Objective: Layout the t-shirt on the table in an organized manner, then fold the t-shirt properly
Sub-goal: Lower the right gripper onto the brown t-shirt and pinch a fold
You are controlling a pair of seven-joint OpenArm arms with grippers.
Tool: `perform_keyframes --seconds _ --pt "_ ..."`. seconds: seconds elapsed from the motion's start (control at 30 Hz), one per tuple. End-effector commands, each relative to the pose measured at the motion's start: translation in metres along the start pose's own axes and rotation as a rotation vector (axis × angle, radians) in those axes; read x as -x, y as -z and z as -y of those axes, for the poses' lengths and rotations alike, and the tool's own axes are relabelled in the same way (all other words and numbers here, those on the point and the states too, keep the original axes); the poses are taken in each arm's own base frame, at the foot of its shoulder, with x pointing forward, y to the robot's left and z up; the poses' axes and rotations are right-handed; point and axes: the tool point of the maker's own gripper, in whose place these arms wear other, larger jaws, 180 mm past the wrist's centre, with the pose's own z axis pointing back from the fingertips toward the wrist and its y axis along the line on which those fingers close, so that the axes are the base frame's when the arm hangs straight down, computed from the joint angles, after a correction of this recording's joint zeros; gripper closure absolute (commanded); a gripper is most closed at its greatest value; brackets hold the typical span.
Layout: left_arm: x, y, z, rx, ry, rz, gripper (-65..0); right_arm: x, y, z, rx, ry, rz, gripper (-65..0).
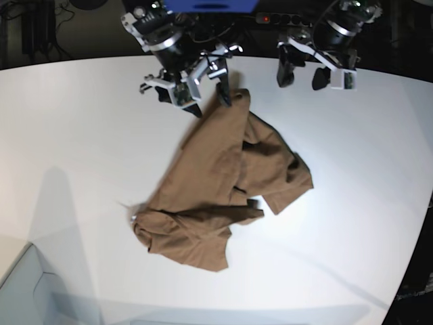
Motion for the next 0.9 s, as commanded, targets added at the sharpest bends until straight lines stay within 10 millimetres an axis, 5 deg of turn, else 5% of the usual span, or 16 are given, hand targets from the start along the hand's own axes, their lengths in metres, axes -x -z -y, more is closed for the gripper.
perform_keyframes --seconds 0.0,0.1,0.37,0.7,0.87 --pt "-0.014 -0.004 -0.008 -0.019 0.004 0.045 -45.8 -0.021 0.004 0.003 0.005 -0.01 0.06 -34.8" --pt "-0.032 -0.009 -0.033 -0.079 -0.025 0.091 -45.8 -0.048 0.02 0.011 0.02 -0.022 0.093 -34.8" --pt "-0.064 -0.028 -0.079 -0.193 -0.044 0.179 -45.8 -0.071 0.071 0.026 0.039 -0.076 0.101 -34.8" --pt "-0.065 -0.037 -0.092 -0.236 -0.04 0.183 -45.8 -0.127 0.157 0.058 0.08 -0.178 0.128 -35.1" --pt "-0.061 -0.039 -0.093 -0.242 -0.041 0.172 -45.8 -0.121 0.192 0.08 0.107 -0.213 0.124 -35.1"
